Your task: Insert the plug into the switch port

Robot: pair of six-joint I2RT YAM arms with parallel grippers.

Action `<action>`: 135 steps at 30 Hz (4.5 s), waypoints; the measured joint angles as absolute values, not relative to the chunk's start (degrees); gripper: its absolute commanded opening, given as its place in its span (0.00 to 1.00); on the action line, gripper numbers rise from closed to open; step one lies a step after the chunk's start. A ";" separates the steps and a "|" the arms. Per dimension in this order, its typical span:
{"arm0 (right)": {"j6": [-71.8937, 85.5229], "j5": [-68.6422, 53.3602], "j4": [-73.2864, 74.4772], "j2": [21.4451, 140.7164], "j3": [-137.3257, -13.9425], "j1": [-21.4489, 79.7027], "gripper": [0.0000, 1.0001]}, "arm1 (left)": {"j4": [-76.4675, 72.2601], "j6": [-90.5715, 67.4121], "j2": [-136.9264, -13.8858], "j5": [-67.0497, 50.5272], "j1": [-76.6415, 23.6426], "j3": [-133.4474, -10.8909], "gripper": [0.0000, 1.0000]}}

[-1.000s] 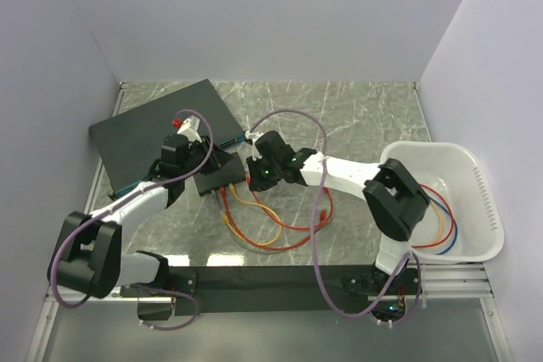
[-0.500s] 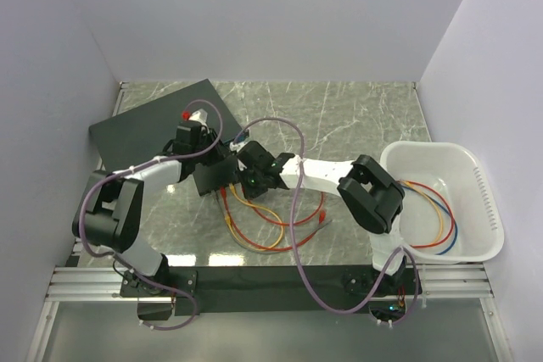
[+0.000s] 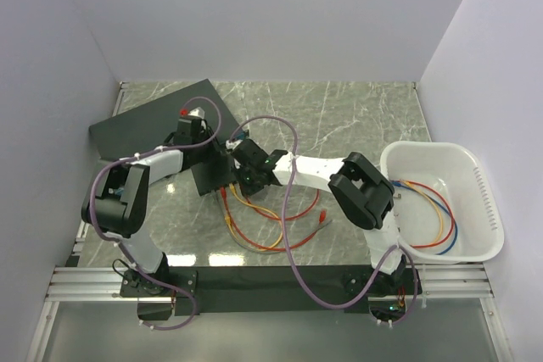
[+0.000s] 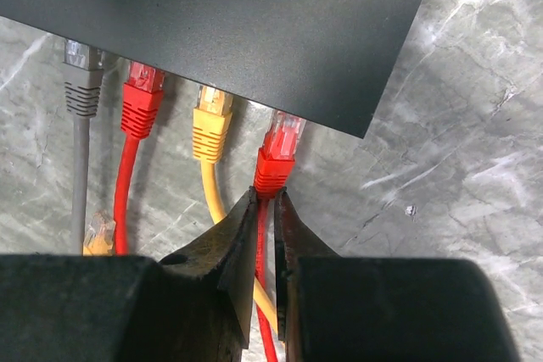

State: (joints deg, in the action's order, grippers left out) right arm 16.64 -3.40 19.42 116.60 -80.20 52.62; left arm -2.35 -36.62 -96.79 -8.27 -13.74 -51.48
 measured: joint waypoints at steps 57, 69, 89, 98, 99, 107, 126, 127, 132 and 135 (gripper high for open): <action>10.63 12.86 46.00 126.80 -103.13 53.43 0.54 | -3.07 -35.11 -99.59 -5.34 -12.80 -50.96 0.28; 17.34 5.39 33.41 113.58 -88.23 47.55 0.45 | -1.69 -35.09 -99.59 -5.89 -12.95 -50.85 0.28; 25.98 -9.82 18.48 113.93 -77.10 44.84 0.39 | -1.67 -35.09 -99.59 -5.89 -12.95 -50.85 0.27; 27.51 -10.26 16.14 113.95 -77.10 43.62 0.38 | -1.65 -35.07 -99.59 -5.89 -12.95 -50.85 0.27; 27.62 -10.33 16.05 114.02 -77.10 43.62 0.38 | -1.65 -35.07 -99.59 -5.89 -12.95 -50.85 0.27; 27.94 -10.72 15.42 114.69 -75.50 43.59 0.34 | -1.65 -35.07 -99.59 -5.89 -12.95 -50.85 0.27; 29.15 -13.06 13.23 115.55 -75.11 43.29 0.10 | -1.63 -35.07 -99.59 -5.89 -12.95 -50.85 0.27; 29.12 -13.15 13.08 115.55 -75.00 43.24 0.09 | -1.63 -35.07 -99.59 -5.89 -12.95 -50.85 0.27; 28.88 -12.71 13.23 115.44 -74.98 43.24 0.05 | -1.56 -35.00 -99.59 -5.89 -12.95 -50.87 0.27; 28.56 -11.40 13.67 115.22 -75.00 43.42 0.04 | -1.08 -34.89 -99.70 -5.96 -12.95 -51.22 0.27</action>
State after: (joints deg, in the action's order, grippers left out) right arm 28.56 -11.40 13.67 115.22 -75.00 43.42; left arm -1.08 -34.89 -99.70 -5.96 -12.95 -51.22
